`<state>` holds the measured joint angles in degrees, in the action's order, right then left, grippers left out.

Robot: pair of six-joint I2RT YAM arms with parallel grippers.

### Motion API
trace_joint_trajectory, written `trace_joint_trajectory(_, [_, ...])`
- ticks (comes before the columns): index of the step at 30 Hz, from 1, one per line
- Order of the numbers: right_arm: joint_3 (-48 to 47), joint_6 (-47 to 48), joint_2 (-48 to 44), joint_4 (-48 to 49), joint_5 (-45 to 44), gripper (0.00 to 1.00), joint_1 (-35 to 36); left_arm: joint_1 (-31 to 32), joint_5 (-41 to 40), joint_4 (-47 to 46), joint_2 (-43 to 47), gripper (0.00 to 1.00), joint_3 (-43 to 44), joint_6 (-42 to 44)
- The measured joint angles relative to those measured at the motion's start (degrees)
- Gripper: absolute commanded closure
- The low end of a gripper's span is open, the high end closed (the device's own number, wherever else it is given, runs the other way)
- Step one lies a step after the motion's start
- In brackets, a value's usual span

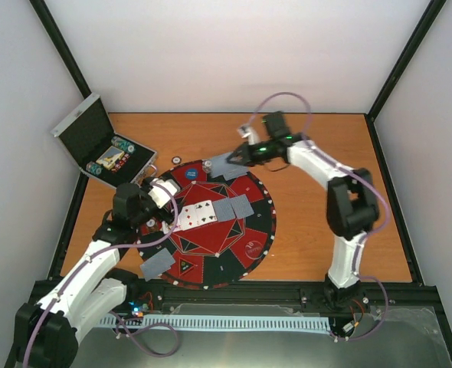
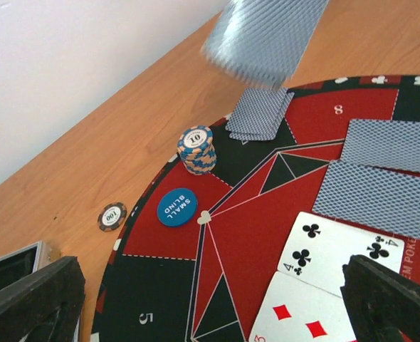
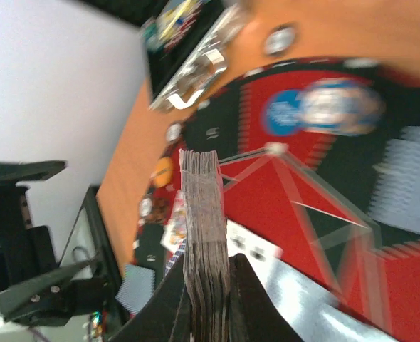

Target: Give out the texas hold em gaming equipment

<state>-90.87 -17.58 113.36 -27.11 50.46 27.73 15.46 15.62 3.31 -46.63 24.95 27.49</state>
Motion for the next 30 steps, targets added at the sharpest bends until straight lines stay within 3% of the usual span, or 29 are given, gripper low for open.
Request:
trace_joint_trajectory(6, [18.7,-1.5,-12.9,6.3,-1.0,0.97,-21.6,-1.3,-0.2,-1.6,0.8,0.00,-1.1,-9.1])
trace_joint_trajectory(10, [30.5,-3.8,-15.1,10.3,-1.9,0.97,-32.5,-5.3,-0.7,-2.4,1.4,0.00,-1.7,-16.5])
trace_joint_trajectory(14, [36.1,-5.0,-13.2,11.5,-2.2,0.97,-35.7,-9.7,-1.6,-2.6,2.3,0.00,-1.7,-24.3])
trace_joint_trajectory(18, [37.8,-6.1,-10.6,14.3,-2.1,0.89,-36.8,-13.5,-1.7,-3.3,3.3,0.00,-2.3,-30.1])
trace_joint_trajectory(30, [38.4,-6.1,-8.4,15.1,-4.6,0.63,-39.6,-15.4,-1.4,-4.9,4.5,0.00,-3.8,-33.7])
